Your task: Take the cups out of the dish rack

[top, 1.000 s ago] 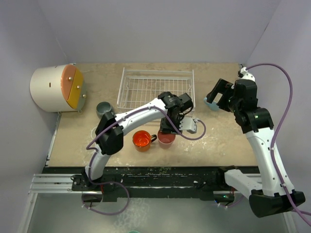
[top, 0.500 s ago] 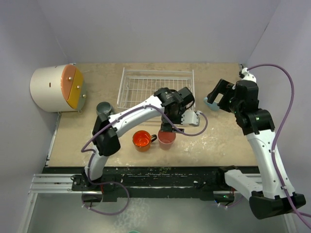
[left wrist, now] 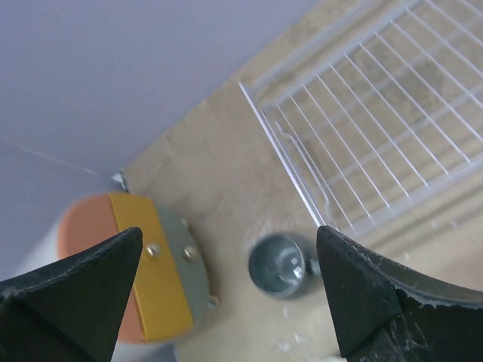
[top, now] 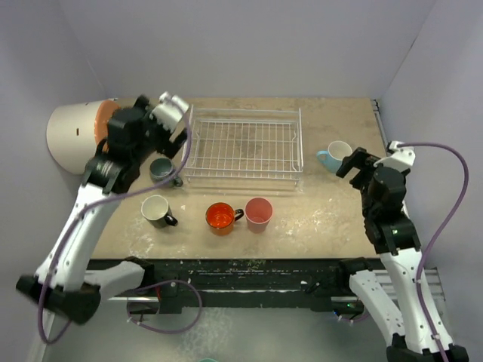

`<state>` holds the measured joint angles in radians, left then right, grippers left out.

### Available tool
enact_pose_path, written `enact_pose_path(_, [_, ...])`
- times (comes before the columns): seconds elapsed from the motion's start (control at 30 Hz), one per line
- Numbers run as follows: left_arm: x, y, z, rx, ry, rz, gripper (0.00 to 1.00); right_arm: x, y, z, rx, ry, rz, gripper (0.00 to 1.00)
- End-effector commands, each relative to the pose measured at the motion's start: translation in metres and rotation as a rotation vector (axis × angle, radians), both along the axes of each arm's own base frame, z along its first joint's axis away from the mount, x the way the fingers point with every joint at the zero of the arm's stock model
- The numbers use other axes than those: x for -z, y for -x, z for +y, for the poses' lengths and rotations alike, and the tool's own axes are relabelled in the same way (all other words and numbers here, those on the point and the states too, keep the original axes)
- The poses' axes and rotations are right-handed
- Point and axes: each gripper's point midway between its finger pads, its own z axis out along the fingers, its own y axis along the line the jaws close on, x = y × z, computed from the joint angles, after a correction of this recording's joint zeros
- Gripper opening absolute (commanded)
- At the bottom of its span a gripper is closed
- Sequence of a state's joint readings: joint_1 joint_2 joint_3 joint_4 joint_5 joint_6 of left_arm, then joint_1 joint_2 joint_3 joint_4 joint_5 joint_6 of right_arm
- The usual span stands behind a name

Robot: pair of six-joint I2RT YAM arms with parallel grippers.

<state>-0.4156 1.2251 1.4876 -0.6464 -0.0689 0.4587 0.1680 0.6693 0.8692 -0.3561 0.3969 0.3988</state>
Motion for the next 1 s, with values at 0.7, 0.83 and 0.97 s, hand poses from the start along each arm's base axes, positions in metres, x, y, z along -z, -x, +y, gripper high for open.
enact_pose_path(0.7, [0.205,0.044,0.081,-0.195,0.327,-0.028,0.99,0.046,0.022,-0.046,0.279,-0.004,-0.091,1.0])
enact_pose_path(0.83, [0.207,0.052,0.075,-0.157,0.328,0.0,0.99,0.045,0.019,-0.044,0.275,-0.027,-0.118,1.0])
enact_pose_path(0.97, [0.198,0.068,0.057,-0.068,0.409,-0.038,0.99,0.05,0.016,-0.04,0.263,-0.046,-0.114,1.0])
